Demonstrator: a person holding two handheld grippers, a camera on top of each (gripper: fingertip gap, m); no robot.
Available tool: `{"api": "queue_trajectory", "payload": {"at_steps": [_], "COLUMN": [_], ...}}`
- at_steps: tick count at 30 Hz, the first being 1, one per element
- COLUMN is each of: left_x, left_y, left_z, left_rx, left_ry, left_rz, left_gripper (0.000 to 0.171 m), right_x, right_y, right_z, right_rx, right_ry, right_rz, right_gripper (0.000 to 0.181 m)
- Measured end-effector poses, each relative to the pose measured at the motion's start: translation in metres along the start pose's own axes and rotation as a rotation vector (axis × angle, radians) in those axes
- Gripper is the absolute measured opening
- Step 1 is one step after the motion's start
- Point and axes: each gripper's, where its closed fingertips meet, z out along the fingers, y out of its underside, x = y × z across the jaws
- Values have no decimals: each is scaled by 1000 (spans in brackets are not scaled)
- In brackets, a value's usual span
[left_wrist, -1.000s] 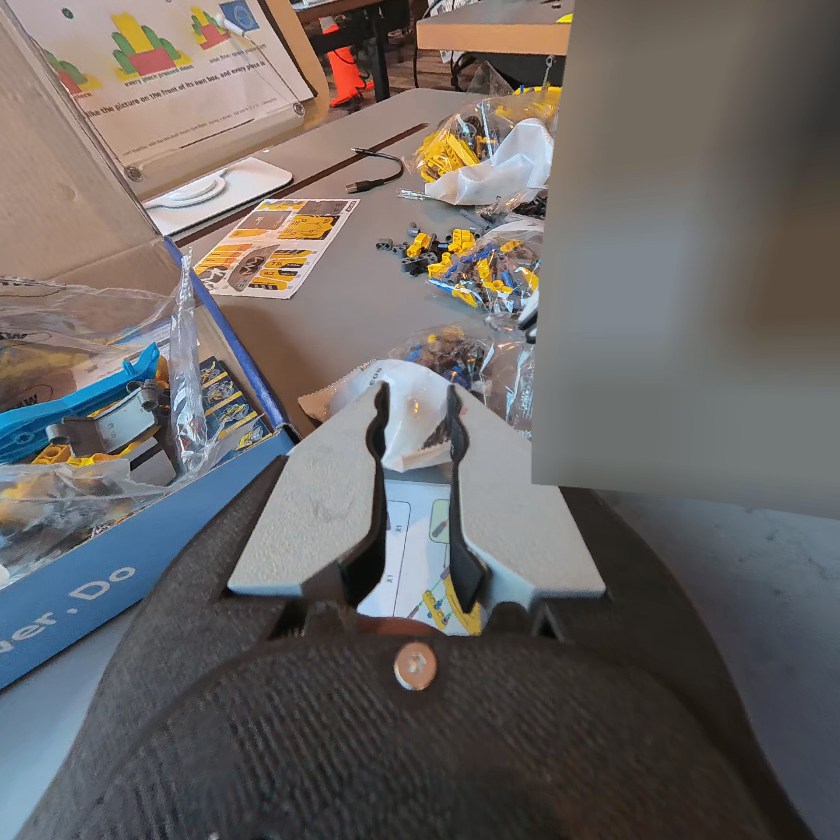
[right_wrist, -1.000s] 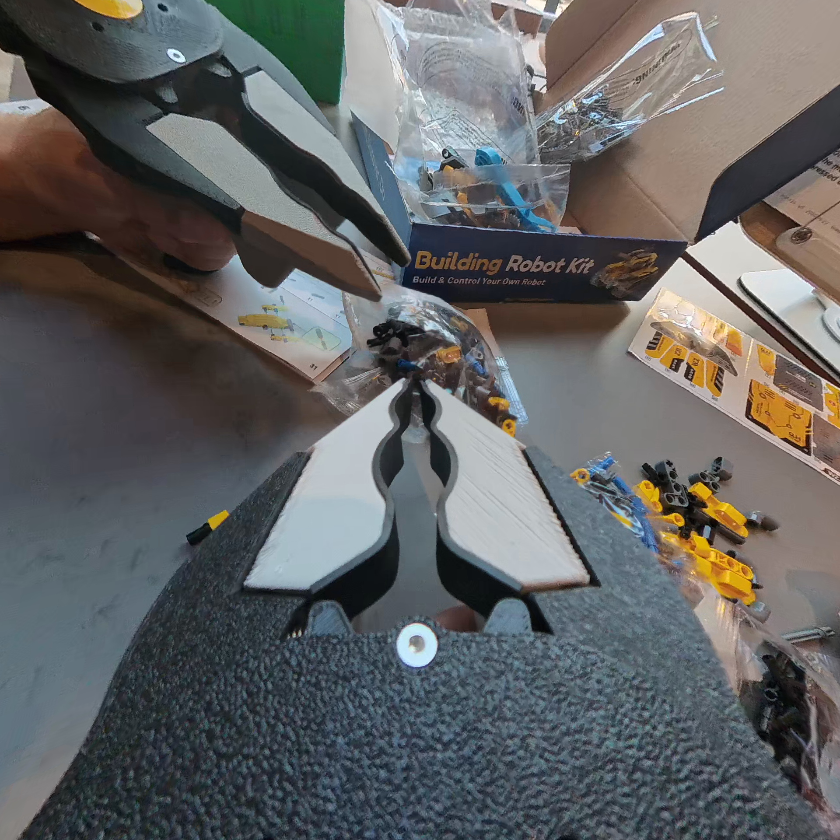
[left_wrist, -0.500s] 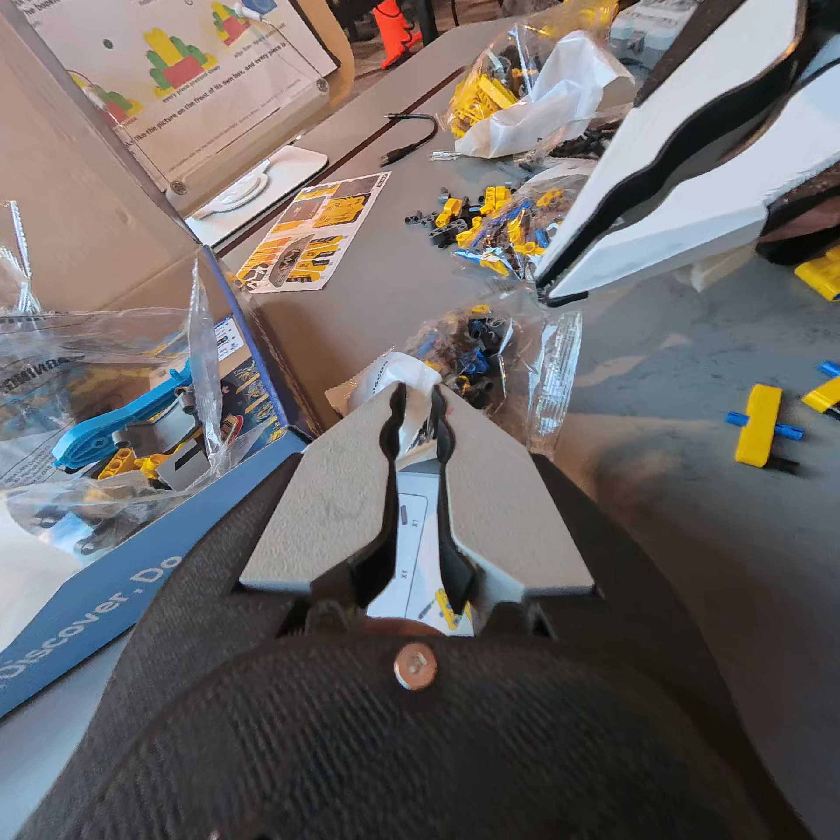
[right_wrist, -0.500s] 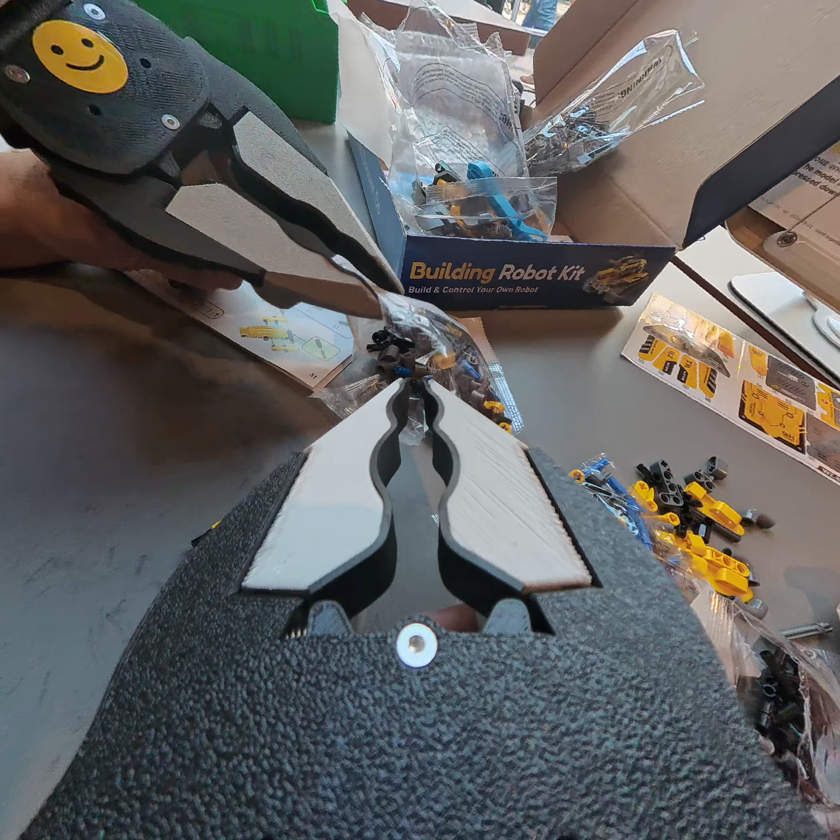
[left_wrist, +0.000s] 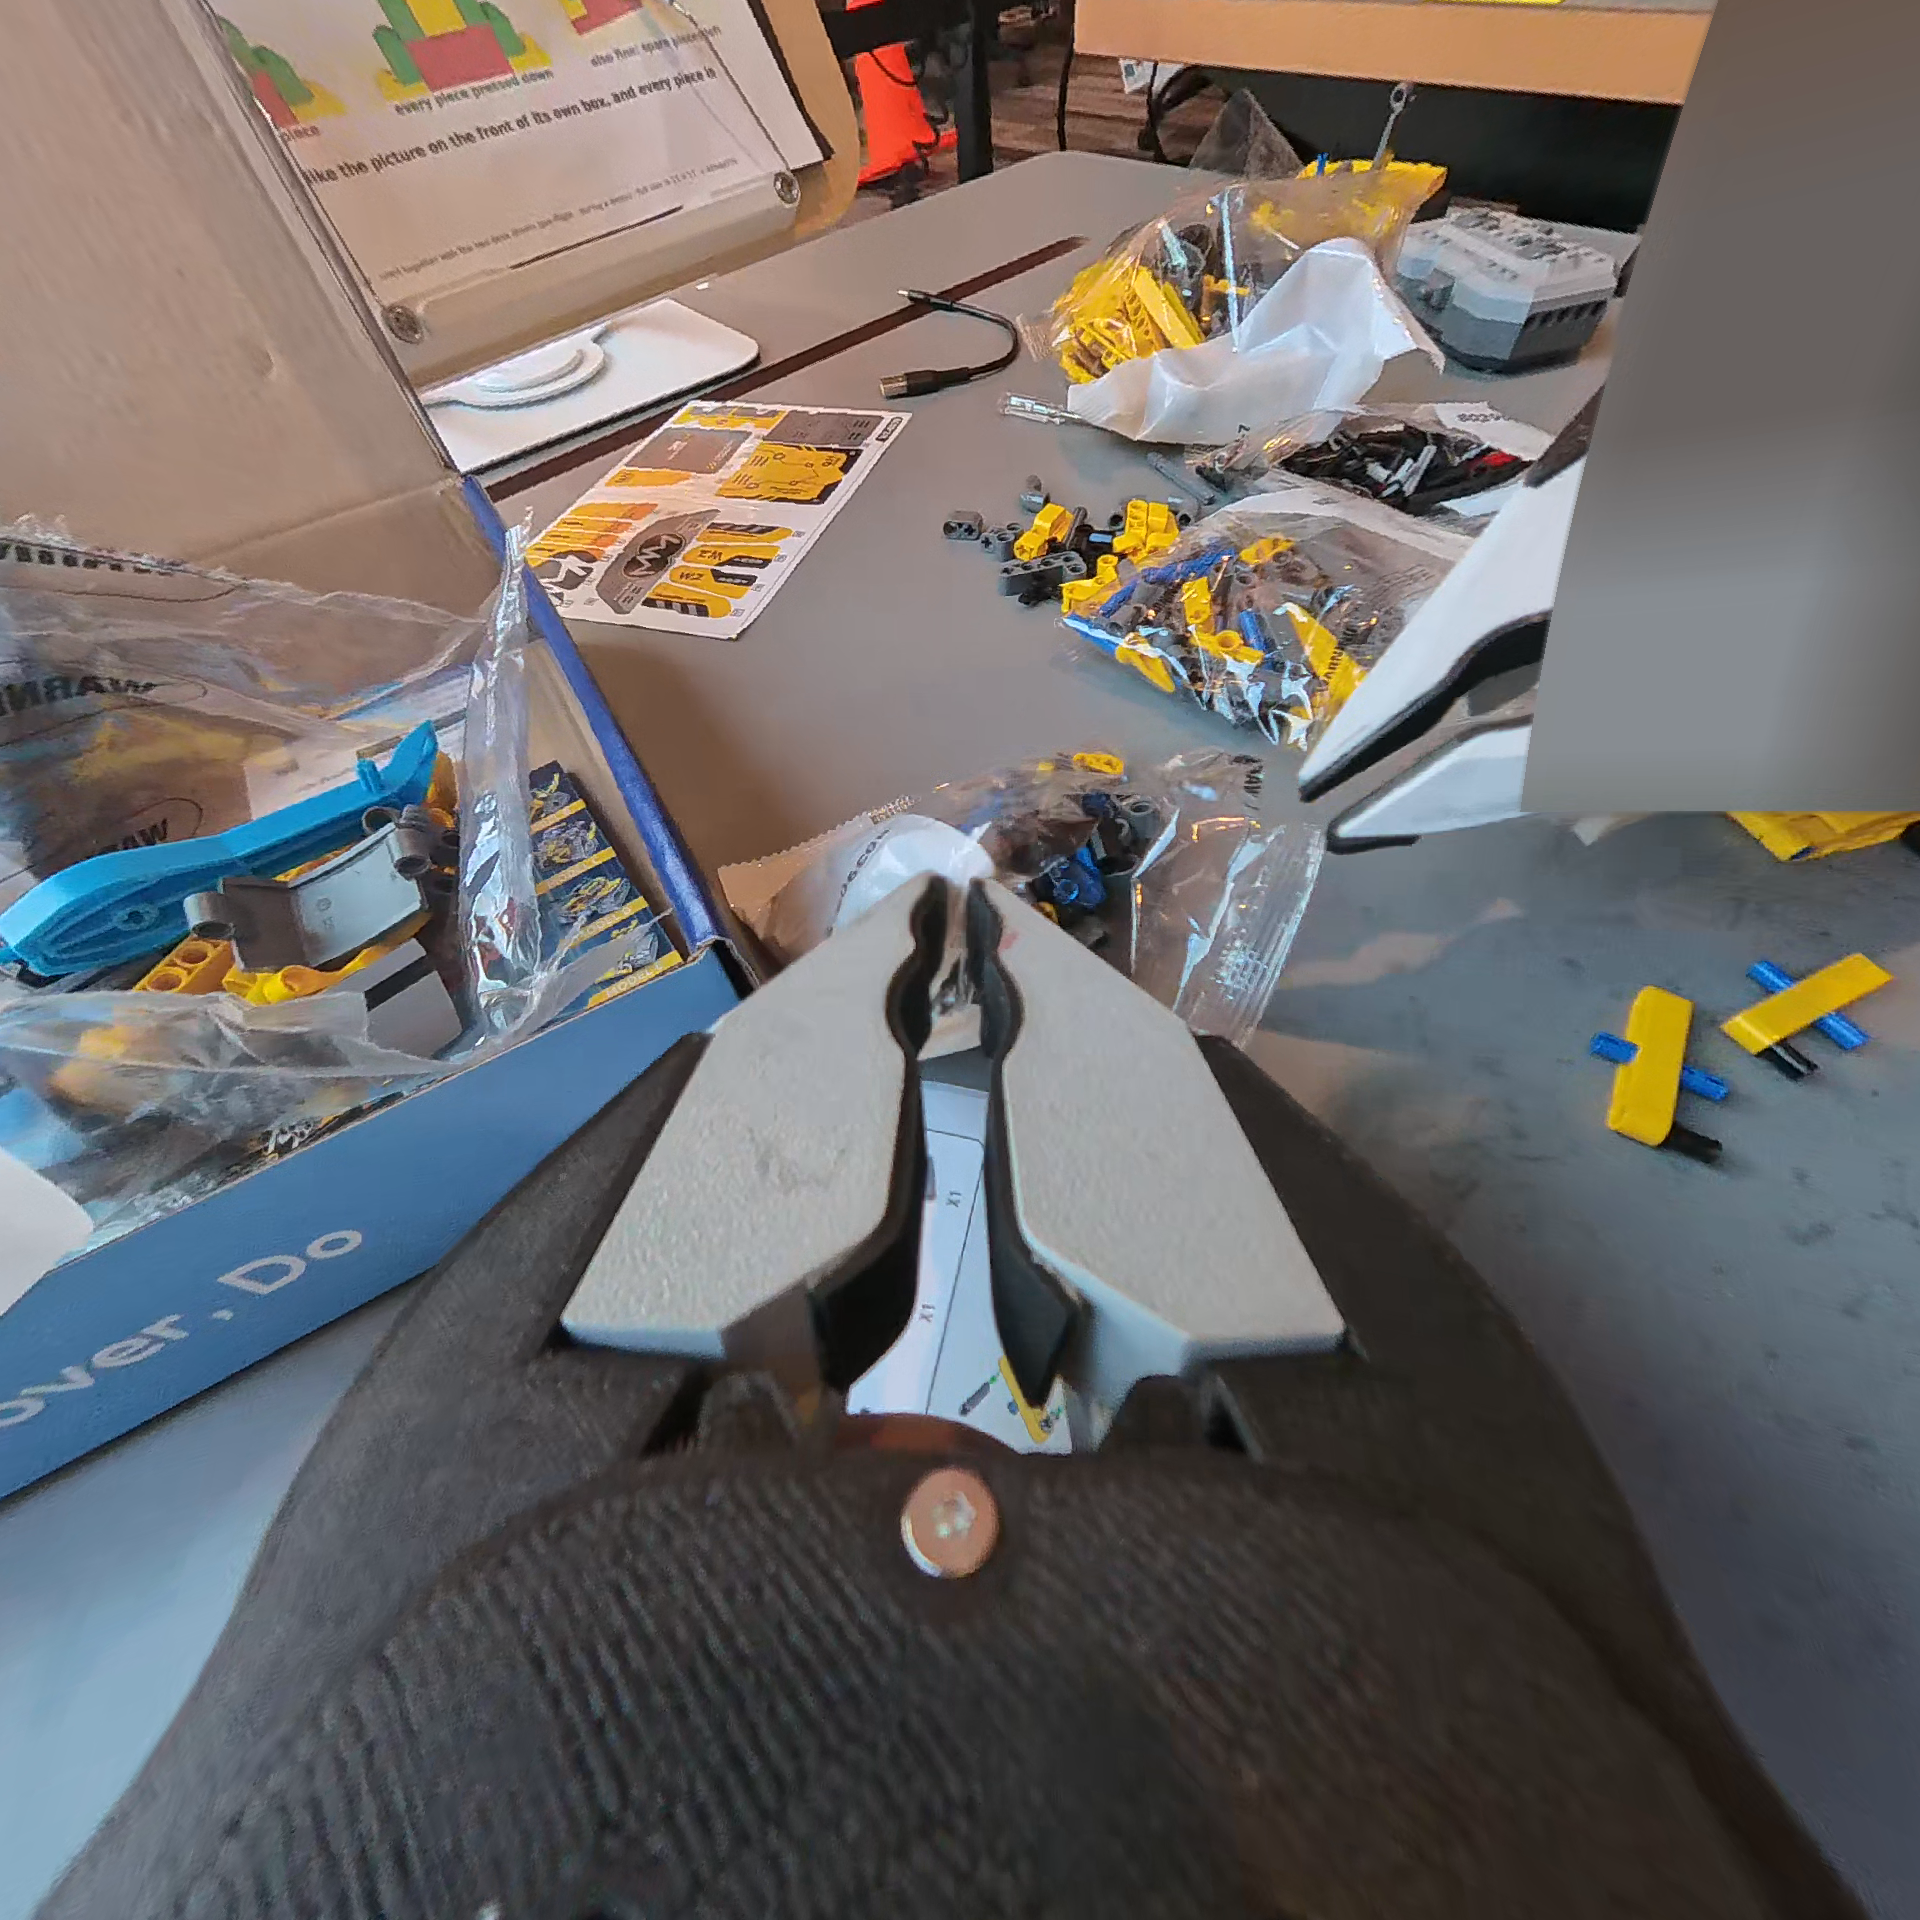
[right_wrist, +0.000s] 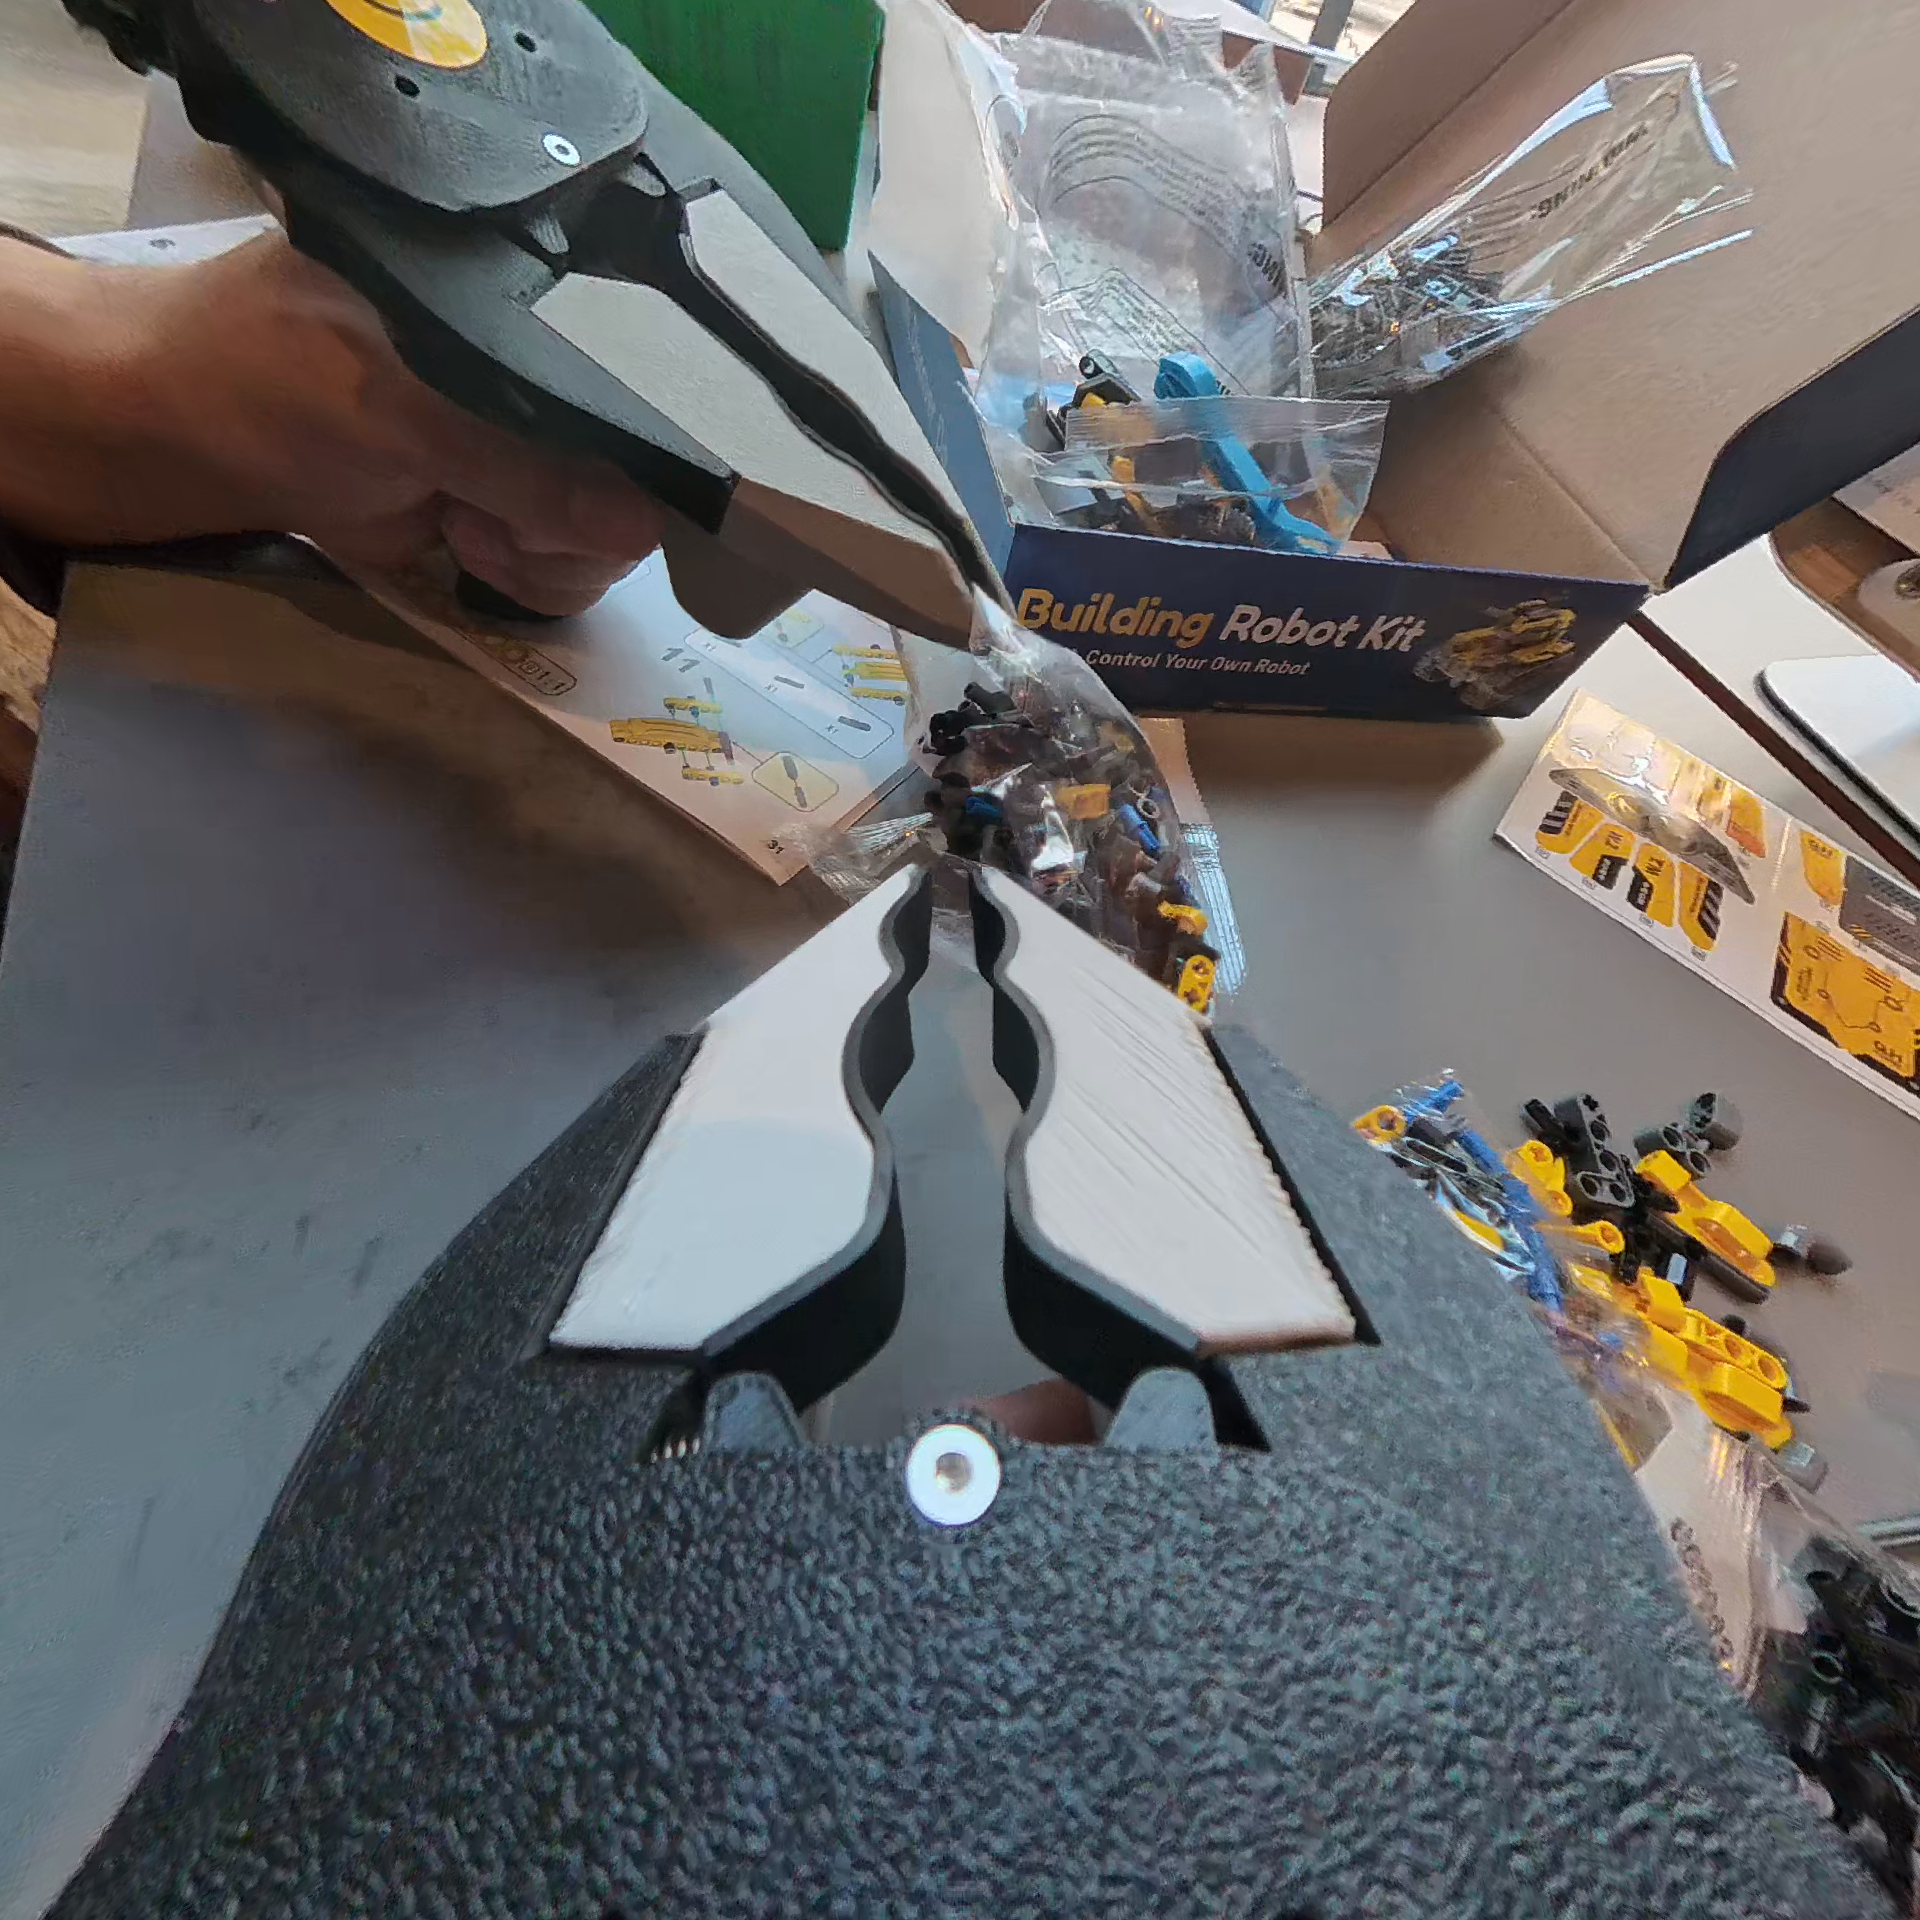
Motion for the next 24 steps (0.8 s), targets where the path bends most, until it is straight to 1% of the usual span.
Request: {"api": "queue_trajectory", "payload": {"at_steps": [4,10,14,17,24], "left_x": [2,3,2,2,7], "left_y": [1,0,-2,-3,-5], "left_z": [1,3,2,2,3], "left_rx": [-8,-7,5,13,23], "left_ry": [20,64,106,143,165], "left_rz": [-7,-68,-142,-203,-209], "left_gripper": [0,0,0,0,0], "right_x": [1,5,14,15,18], "right_y": [2,2,3,2,0], "right_z": [3,5,4,4,3], "right_rx": [-13,-18,-20,-14,0], "right_ry": [22,36,85,93,112], "right_rz": [-26,-10,-23,-17,-11], "right_gripper": [12,12,12,12,12]}}
